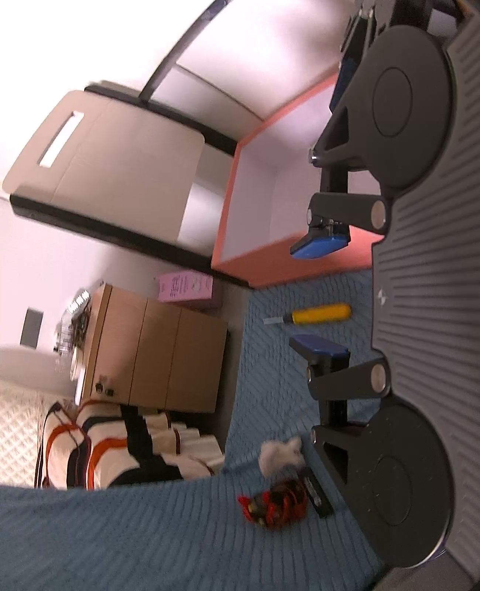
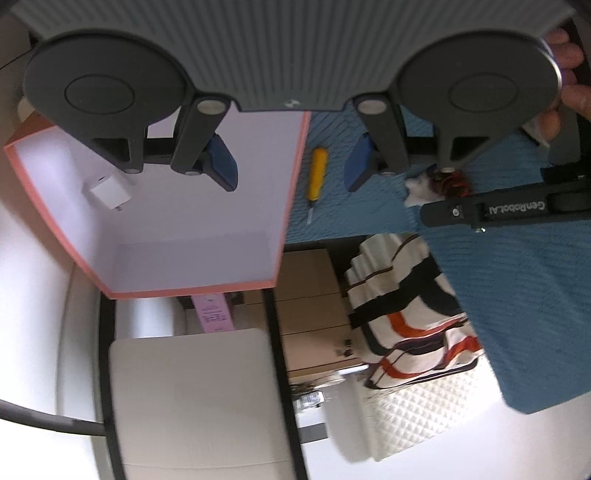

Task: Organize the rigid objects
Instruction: 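Move the right tool back over the chair seat, then lower the right tool onto the white plush toy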

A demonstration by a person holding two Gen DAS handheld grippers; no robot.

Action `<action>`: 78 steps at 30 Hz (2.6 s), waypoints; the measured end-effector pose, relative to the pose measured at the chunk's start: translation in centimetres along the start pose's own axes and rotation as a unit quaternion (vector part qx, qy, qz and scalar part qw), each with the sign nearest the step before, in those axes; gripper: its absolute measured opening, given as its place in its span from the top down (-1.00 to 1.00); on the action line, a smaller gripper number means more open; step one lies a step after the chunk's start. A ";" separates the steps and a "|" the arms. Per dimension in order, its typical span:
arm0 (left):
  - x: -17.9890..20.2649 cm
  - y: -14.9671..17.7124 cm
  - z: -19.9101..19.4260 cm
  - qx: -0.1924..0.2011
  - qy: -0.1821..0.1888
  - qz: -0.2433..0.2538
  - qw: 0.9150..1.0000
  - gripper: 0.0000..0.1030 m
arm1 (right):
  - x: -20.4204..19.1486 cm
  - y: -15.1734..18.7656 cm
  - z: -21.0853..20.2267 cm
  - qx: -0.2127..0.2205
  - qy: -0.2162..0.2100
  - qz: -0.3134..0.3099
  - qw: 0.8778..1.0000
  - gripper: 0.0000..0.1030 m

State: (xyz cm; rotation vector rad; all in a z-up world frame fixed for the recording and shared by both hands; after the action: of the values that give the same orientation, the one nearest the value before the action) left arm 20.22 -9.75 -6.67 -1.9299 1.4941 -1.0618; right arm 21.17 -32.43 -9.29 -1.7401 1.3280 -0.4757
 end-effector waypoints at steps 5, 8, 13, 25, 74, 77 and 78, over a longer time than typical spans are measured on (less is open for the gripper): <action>-3.1 1.4 -1.7 0.011 -0.022 -0.013 1.000 -0.01 | -1.8 0.8 0.1 0.000 -0.014 -0.015 1.000 -0.28; -4.8 1.9 -2.4 0.017 -0.032 -0.027 0.999 -0.01 | -2.8 1.6 0.4 -0.015 -0.022 -0.026 0.999 -0.28; -7.1 2.0 -3.5 0.026 -0.046 -0.043 0.998 -0.01 | -4.4 2.7 0.4 -0.024 -0.040 -0.041 0.998 -0.28; -10.7 3.8 -4.8 0.030 -0.090 -0.048 0.994 -0.01 | -6.9 4.1 0.5 -0.021 -0.059 -0.066 0.996 -0.28; -24.5 -2.4 13.8 -0.034 -0.177 -0.077 0.981 -0.19 | -18.2 2.7 23.9 -0.083 -0.191 -0.191 0.959 0.04; -24.8 -2.8 14.3 -0.034 -0.176 -0.073 0.981 -0.19 | -18.5 2.6 25.0 -0.083 -0.192 -0.196 0.958 0.04; -24.9 -2.9 14.5 -0.034 -0.177 -0.070 0.981 -0.19 | -18.6 2.6 25.3 -0.083 -0.196 -0.192 0.958 0.04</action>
State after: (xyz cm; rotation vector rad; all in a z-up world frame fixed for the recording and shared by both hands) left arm 31.00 13.49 -20.09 -2.1620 1.2253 -0.6793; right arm 31.53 -5.31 -21.53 -2.1140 0.7677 -0.2142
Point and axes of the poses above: each gripper's, at about its wrist camera, not at the fingertips, and z roughly the way its jaws point, x to its right, y to its underside, the point moved 6 cm from there along z, roughly the way its jaws point, and after that the axes turned 3 degrees about -z, right-handed, at the moved point
